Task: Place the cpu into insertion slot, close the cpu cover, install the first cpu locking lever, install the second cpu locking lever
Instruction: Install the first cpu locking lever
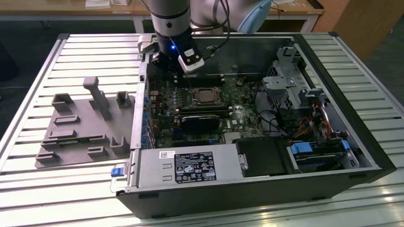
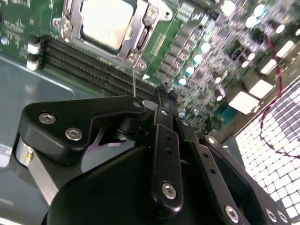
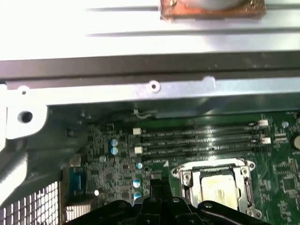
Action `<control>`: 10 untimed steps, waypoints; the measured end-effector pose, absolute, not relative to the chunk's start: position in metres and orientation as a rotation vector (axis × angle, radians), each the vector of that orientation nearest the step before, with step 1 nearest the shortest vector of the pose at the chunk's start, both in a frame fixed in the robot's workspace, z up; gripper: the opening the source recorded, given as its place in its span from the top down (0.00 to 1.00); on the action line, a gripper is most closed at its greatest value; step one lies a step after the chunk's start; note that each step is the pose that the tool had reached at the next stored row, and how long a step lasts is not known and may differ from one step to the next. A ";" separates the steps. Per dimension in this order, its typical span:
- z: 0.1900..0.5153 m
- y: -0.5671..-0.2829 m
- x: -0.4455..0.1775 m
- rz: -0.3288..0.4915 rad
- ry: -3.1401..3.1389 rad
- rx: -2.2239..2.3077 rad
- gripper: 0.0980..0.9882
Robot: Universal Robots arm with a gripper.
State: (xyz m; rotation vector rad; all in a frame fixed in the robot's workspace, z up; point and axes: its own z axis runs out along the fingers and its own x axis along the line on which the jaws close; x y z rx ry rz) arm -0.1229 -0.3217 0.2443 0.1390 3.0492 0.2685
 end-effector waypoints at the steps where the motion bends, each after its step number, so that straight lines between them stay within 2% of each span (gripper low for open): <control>1: 0.244 -0.322 -0.123 0.284 3.048 0.139 1.00; 10: 0.244 -0.322 -0.123 0.382 3.039 0.143 1.00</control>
